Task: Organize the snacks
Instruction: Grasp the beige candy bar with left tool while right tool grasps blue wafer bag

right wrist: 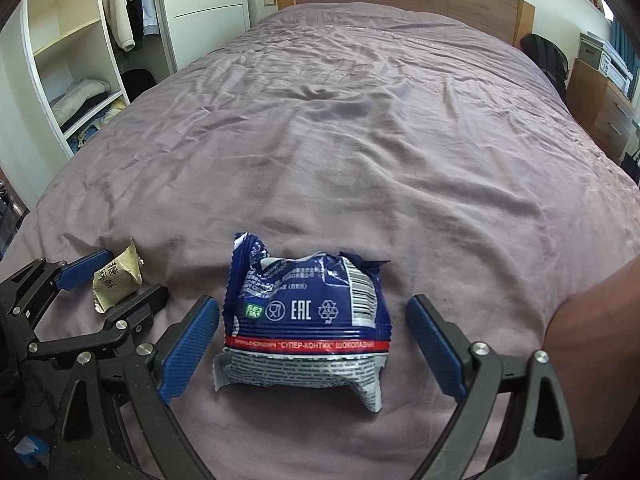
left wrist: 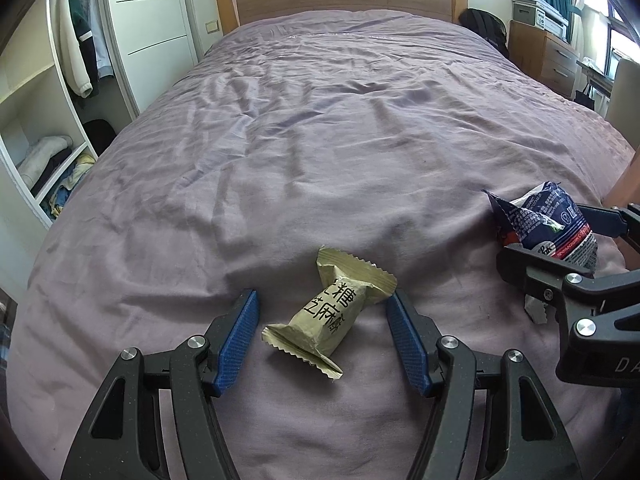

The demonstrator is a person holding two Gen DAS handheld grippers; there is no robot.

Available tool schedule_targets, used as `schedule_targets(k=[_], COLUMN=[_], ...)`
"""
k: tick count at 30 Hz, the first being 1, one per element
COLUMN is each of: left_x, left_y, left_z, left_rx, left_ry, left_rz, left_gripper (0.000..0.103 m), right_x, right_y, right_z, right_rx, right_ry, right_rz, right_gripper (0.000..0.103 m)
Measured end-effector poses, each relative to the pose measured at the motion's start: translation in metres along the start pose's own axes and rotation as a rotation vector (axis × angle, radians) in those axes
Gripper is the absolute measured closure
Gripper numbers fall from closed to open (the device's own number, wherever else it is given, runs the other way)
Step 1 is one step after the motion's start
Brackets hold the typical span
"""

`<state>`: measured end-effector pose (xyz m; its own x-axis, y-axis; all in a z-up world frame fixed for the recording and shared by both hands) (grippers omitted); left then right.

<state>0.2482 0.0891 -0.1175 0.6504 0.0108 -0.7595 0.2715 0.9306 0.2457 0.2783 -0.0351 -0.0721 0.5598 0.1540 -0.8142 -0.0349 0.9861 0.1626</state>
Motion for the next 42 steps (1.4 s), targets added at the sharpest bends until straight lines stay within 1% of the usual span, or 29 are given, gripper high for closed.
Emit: schedule_targets(k=[4, 8, 11, 15, 20, 24, 36, 38, 42], left_x=[0.000, 0.000, -0.001, -0.002, -0.003, -0.003, -0.005, -0.007, -0.010], left_y=[-0.003, -0.004, -0.007, -0.014, -0.017, -0.021, -0.024, -0.026, -0.034], left_z=[0.000, 0.001, 0.001, 0.003, 0.003, 0.004, 0.004, 0.005, 0.006], left_rx=[0.013, 0.017, 0.029, 0.053, 0.066, 0.076, 0.089, 0.090, 0.120], left_ry=[0.003, 0.004, 0.005, 0.004, 0.003, 0.002, 0.005, 0.001, -0.003], left_rz=[0.019, 0.021, 0.026, 0.030, 0.031, 0.025, 0.043, 0.036, 0.066], left_gripper=[0.043, 0.044, 0.049, 0.059, 0.064, 0.070, 0.071, 0.077, 0.078], right_x=[0.005, 0.008, 0.009, 0.009, 0.009, 0.008, 0.005, 0.004, -0.001], right_y=[-0.001, 0.000, 0.000, -0.001, 0.000, -0.001, -0.003, -0.004, -0.005], right_z=[-0.001, -0.003, -0.003, -0.003, -0.005, -0.006, -0.008, -0.009, -0.011], right_rx=[-0.001, -0.006, -0.004, -0.002, -0.014, -0.013, -0.003, -0.004, -0.009], right_ry=[0.005, 0.007, 0.005, 0.003, -0.001, -0.007, -0.017, -0.014, -0.009], right_rz=[-0.007, -0.015, -0.016, -0.018, -0.018, -0.013, -0.002, 0.001, 0.000], right_gripper=[0.000, 0.000, 0.000, 0.000, 0.000, 0.000, 0.000, 0.000, 0.000])
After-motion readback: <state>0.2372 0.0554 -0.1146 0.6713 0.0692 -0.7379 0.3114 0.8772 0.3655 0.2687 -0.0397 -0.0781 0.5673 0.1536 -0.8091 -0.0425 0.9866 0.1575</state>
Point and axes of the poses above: each gripper's, at about its wrist camera, not at the fingertips, and x roughly the way its jaws point, y to its left, z to its top, the point moved 2 cm from there along x, roughly the way its jaws point, and after that the axes turned 14 degrees about x, right-handed, at the moved point
